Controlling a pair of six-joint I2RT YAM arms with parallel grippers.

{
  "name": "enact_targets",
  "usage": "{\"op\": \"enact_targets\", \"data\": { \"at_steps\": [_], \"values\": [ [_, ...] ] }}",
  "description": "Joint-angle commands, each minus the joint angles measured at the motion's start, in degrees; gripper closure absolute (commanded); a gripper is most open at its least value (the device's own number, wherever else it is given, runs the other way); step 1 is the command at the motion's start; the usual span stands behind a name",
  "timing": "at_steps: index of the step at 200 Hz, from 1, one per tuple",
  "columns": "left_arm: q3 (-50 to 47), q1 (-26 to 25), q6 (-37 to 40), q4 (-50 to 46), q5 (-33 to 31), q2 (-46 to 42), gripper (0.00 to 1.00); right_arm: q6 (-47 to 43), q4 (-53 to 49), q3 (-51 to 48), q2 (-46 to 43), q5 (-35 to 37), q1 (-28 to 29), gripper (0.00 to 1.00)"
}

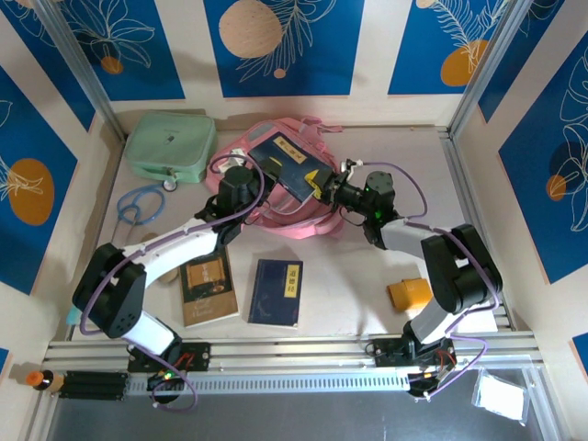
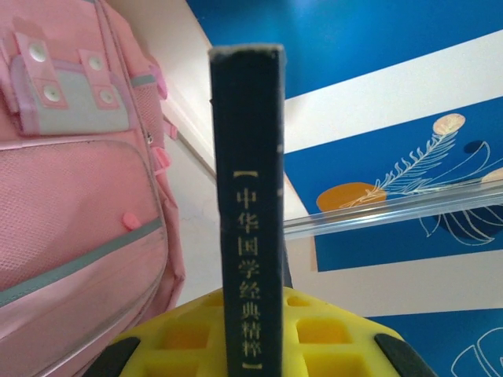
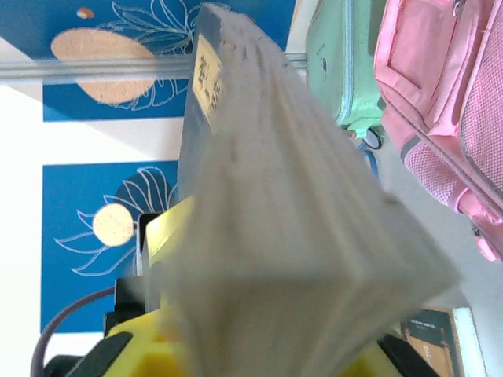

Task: Pack the student bag
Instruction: Pass the book, then open the student bag at the top-center of the table.

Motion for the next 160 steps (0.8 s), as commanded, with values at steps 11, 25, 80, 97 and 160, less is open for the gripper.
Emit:
{"op": "enact_targets", "data": {
  "at_steps": [11,25,80,97,160],
  "values": [
    [0.9,0.3,5.7,-6.3,-2.2,-2.3,0.78,-8.1,-10.6,1.9,-4.7,0.9,-1.2,0.99],
    [0.9,0.4,11.6,-9.0,-1.9,-2.4,0.59,-12.7,-16.6,2.5,-7.0,1.3,-1.8,1.0],
    [2.6,-0.9,41.8,-16.7,9.5,1.1,0.19,-31.7,-41.4,5.5,-16.3,3.0,-8.7,1.0],
    [7.8,-1.9,48.1,-24.5,10.4,4.6,0.14,-36.4,-47.9,6.3,-18.5,4.6,-11.4,1.0],
    [31.3,-5.7,63.6,-51.0,4.5,22.1,0.18,-44.8,-62.0,6.3,-25.9,12.9,-18.7,1.0]
  ]
}}
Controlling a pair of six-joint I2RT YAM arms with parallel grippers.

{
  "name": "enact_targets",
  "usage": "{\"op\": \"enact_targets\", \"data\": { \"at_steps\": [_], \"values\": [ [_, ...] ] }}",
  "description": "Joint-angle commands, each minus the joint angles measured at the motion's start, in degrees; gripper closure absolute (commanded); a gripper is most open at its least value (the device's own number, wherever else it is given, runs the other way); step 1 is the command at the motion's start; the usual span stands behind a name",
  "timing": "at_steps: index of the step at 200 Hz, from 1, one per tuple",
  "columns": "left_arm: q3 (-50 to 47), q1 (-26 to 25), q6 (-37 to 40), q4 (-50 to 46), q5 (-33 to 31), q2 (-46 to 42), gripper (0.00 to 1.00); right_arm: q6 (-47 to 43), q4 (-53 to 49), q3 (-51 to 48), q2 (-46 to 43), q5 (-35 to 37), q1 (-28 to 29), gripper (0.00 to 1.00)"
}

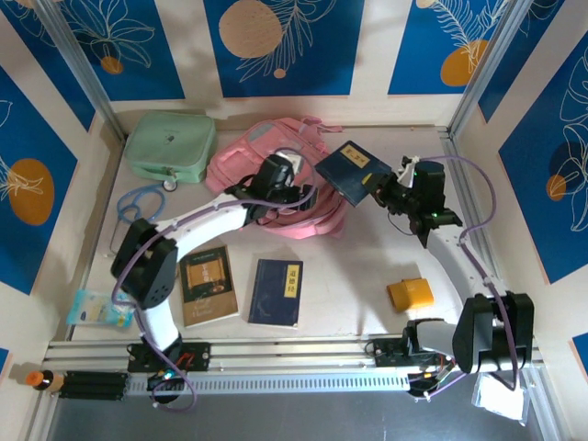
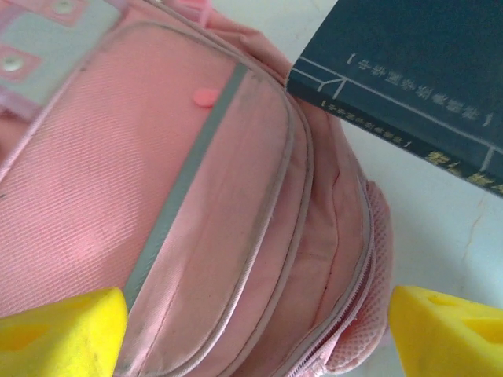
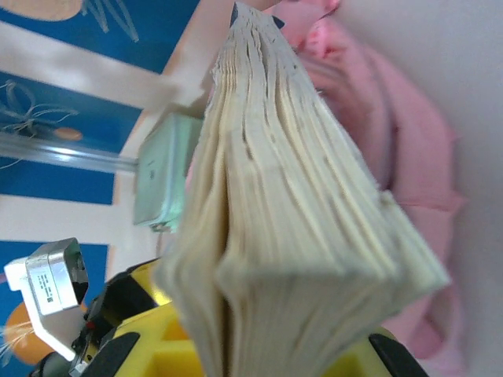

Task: Pack the student bag
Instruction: Open the student bag at the top-center of the table.

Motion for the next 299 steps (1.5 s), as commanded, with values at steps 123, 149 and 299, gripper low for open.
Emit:
{"op": "enact_targets", "data": {
  "at_steps": [123,149,299],
  "values": [
    [40.5,-2.5,15.2,-36.9,-11.7,29.4,0.43,-4.8,-9.8,-0.3,-5.9,5.0,-4.8,1.0],
    [44.3,-2.5,15.8,-38.5,-13.3,32.7,0.46,-5.2,-10.1,-0.2,-6.3,5.0,-5.3,1.0],
    [35.1,-2.3,16.1,-25.0,-16.6,13.1,1.0,-6.8,-14.9,-1.4,-10.8,9.7,-7.4,1.0]
  ]
}}
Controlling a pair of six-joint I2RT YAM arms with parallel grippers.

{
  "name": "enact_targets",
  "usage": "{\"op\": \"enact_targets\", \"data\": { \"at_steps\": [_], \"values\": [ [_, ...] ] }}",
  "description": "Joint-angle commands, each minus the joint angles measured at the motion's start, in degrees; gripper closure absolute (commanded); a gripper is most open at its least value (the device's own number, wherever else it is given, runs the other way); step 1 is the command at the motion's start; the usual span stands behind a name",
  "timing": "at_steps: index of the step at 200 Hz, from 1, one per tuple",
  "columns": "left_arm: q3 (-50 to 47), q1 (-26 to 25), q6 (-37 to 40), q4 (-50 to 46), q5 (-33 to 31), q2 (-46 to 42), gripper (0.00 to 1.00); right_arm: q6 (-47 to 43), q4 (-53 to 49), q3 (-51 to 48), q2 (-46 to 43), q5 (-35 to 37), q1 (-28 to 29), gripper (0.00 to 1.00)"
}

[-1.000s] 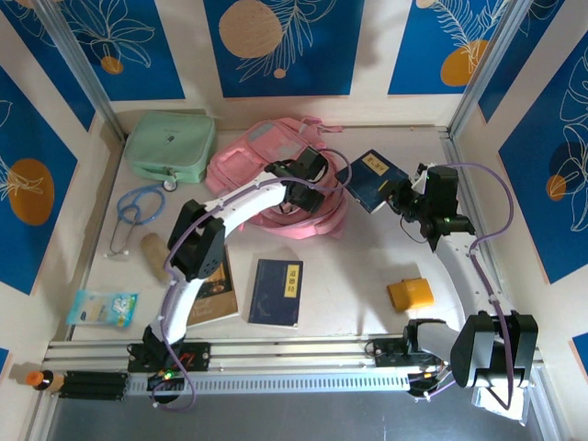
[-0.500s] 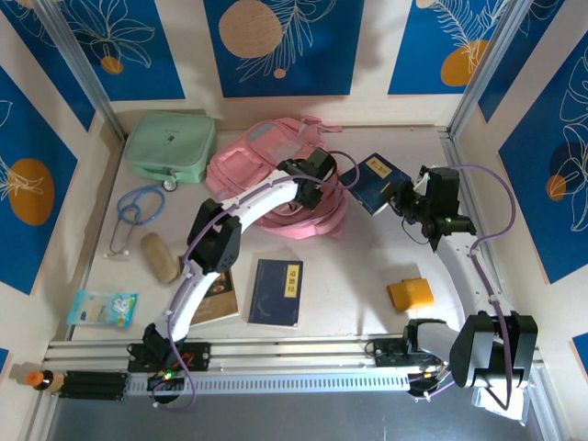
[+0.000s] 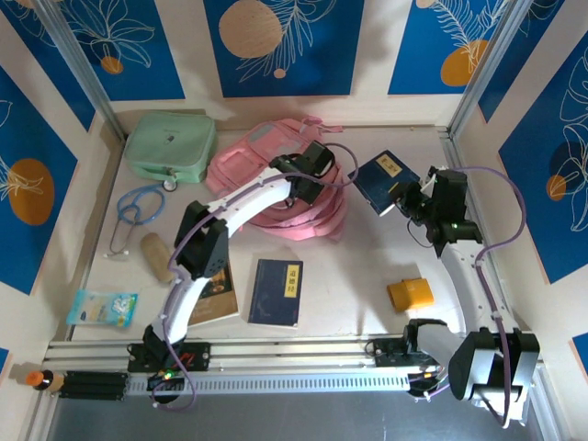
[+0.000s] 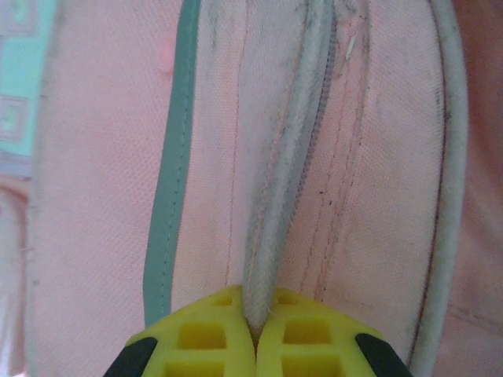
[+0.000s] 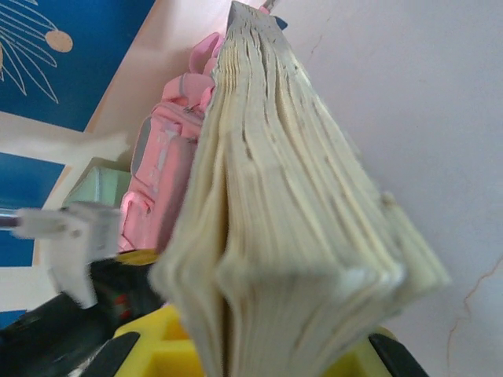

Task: Pack the student bag
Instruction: Open the student bag at the top-center of the table, then place the book in the student bag.

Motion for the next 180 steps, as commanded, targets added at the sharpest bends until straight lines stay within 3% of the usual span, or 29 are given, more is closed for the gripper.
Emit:
{"op": "enact_targets", "data": {
  "at_steps": [1,42,77,124,180],
  "values": [
    [-3.0,0.3,-0.5,8.2,-1.1,-10.3,1.0,-1.1,-0.7,-1.4,-1.6,0.7,-0.6,1.0],
    [-8.2,0.9,-0.2,16.1,-2.7,-17.1,1.0,1.6,1.2,-2.2,-1.7,-7.2,-0.1,1.0],
    [-8.3,0.9,0.9,18.3,-1.3,-18.8,1.0,6.8,9.3,-3.5,2.2,-14.3,4.9,1.0],
    [-11.5,0.8,0.8,21.8,5.6,-22.3,1.0,11.0,15.9,-0.1,13.3,-10.5,14.5,1.0],
    [-15.7,0.8,0.3,24.9,8.4,-26.3,1.0,14.3,23.5,8.0,30.0,-6.8,19.1,1.0]
  ]
}}
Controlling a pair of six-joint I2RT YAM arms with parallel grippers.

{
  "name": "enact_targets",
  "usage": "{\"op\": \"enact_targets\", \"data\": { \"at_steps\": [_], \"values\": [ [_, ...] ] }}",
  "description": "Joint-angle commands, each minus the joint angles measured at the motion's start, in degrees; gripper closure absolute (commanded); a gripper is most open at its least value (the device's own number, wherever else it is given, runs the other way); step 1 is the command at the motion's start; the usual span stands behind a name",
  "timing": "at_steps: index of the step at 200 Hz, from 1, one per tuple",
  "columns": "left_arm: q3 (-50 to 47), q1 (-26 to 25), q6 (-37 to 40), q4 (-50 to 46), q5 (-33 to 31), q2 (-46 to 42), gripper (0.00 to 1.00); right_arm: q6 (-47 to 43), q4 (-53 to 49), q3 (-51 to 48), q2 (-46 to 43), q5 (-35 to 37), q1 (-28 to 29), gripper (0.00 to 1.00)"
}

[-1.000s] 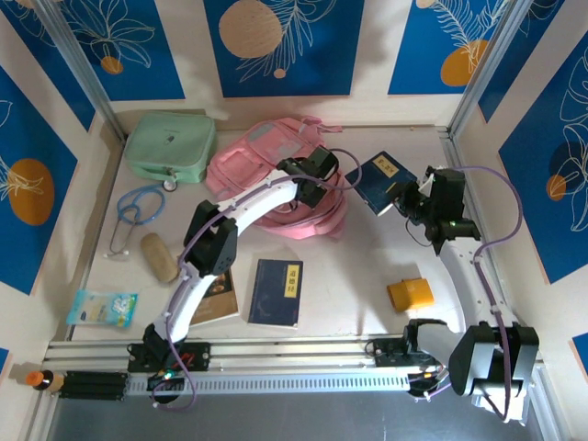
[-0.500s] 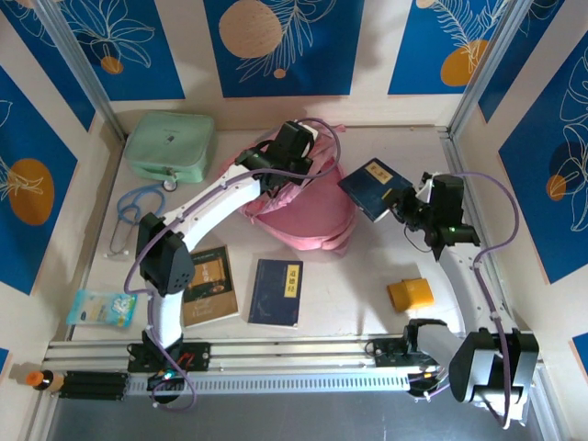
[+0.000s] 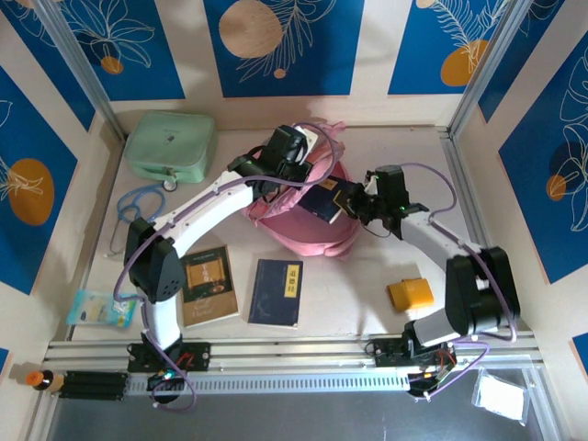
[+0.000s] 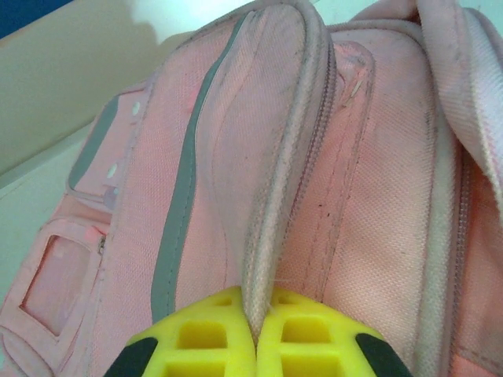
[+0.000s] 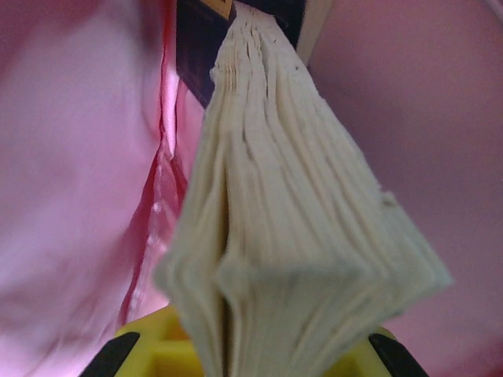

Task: Pack the student bag
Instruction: Place the book in the student bag.

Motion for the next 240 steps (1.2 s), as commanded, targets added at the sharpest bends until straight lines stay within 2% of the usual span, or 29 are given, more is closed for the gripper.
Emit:
{"op": "enact_targets", "data": {
  "at_steps": [1,45,86,116,132,162,176,202,240],
  "values": [
    [0.6,-0.2,0.5,9.9,2.7,-5.7,1.0,1.8,6.9,5.4,5.3,1.1,1.4,1.0],
    [0.1,-0.1,-0.9,10.3,3.7,-6.4,1.0,3.1,6.6,12.6,16.9,5.1,3.9,1.0],
    [0.3,0.0,-2.8,11.3,4.6,-6.6,1.0,8.3,10.5,16.2,22.7,11.2,5.4,1.0],
    [0.3,0.2,-3.5,12.8,5.6,-7.2,1.0,10.0,2.9,21.3,25.1,15.1,6.6,1.0],
    [-0.1,0.5,-3.9,13.0,5.6,-7.4,1.0,11.1,2.8,21.6,25.9,15.0,6.8,0.99],
    [-0.9,1.2,-5.1,13.5,6.5,-7.4,1.0,10.7,2.9,22.6,27.3,9.6,6.5,0.83],
    [-1.3,1.4,-5.4,13.5,6.9,-7.4,1.0,9.0,0.6,23.3,27.2,7.9,6.4,0.68],
    [-2.0,1.9,-5.8,13.5,7.1,-7.3,1.0,7.5,-1.6,21.8,25.1,7.6,6.4,0.48],
    [-3.2,2.6,-6.3,13.9,7.5,-7.4,1.0,6.2,-3.3,16.8,19.2,6.8,5.6,0.35]
  ]
}}
